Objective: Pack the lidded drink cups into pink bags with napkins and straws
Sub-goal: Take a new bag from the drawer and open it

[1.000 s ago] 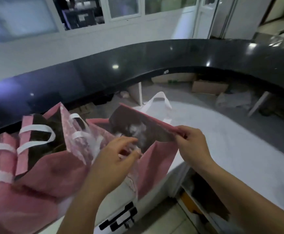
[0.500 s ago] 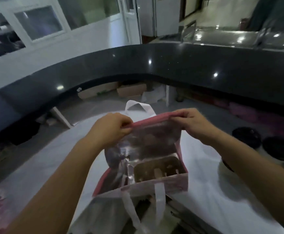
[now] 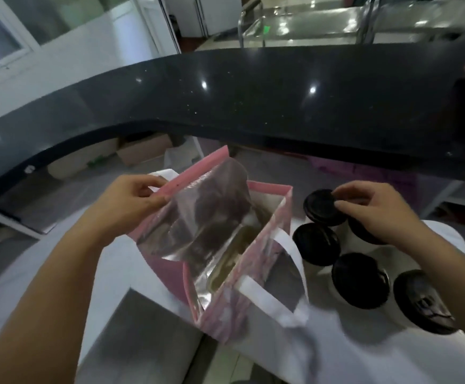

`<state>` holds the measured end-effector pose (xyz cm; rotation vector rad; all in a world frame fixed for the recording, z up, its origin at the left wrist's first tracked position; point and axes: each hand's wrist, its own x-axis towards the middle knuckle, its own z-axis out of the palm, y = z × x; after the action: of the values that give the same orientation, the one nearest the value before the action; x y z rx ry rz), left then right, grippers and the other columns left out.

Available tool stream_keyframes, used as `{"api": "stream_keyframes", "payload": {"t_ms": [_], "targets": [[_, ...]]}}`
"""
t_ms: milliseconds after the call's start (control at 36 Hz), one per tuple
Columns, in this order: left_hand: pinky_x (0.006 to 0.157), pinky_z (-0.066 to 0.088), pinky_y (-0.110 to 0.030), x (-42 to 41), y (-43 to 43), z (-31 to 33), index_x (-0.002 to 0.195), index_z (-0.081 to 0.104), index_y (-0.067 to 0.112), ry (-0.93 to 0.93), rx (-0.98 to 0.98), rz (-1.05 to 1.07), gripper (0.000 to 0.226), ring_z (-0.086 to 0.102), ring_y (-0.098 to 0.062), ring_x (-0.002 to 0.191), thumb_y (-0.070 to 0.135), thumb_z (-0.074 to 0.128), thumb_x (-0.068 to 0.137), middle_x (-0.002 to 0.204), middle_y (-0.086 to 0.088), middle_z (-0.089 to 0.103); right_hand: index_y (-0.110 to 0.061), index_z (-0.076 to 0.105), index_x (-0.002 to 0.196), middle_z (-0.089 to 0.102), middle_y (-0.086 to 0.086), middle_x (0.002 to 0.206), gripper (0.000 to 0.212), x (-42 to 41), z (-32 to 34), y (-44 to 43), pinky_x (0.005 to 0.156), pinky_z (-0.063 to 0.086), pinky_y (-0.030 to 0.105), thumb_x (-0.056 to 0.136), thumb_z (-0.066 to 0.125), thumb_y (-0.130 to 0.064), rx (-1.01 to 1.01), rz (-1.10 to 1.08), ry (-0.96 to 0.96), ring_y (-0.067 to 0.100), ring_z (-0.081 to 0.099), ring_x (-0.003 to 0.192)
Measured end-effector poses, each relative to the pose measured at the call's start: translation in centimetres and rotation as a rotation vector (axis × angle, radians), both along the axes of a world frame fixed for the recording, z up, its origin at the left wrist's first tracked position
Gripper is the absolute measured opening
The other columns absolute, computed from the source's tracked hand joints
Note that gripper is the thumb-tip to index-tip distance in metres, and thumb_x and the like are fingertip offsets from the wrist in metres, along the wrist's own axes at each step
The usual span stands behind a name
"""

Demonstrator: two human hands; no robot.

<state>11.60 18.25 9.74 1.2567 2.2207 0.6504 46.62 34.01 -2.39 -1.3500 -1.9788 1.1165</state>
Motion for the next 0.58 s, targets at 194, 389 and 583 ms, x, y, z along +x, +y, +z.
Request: {"api": "stream_keyframes", "payload": {"t_ms": [194,389,583], "targets": [[0.075,0.058,-0.044,-0.2,-0.4,-0.6,0.100,0.070,0.031,-0.069,0.002,0.131,0.011,0.068,-0.024,0.085,0.028,0.068,0.089,0.093,0.002,0.071,-0.027,0.059,0.134,0.056,0.003,0.136,0.051,0.2,-1.0,2.2,0.097,0.040,0.032,0.086,0.074,-0.027,0.075,0.139,-0.372,0.025,0.054,0.122],[0.073,0.059,-0.046,0.1,-0.5,-1.7,0.124,0.056,0.046,-0.153,0.048,0.191,0.036,0.065,-0.025,0.093,0.027,0.063,0.094,0.118,-0.002,0.065,-0.043,0.043,0.142,0.039,-0.006,0.148,0.070,-2.3,-0.1,3.4,0.106,0.039,0.044,0.078,0.069,-0.031,0.004,0.398,-0.650,0.024,0.048,0.130],[0.077,0.059,-0.056,0.3,-0.9,-2.7,0.102,0.052,0.062,-0.240,0.154,0.096,0.041,0.066,-0.031,0.098,0.020,0.055,0.099,0.128,0.008,0.055,-0.040,0.041,0.142,0.039,-0.011,0.145,0.082,-3.6,0.1,3.9,0.104,0.040,0.042,0.070,0.079,-0.046,-0.038,0.503,-0.820,0.019,0.049,0.128]]}}
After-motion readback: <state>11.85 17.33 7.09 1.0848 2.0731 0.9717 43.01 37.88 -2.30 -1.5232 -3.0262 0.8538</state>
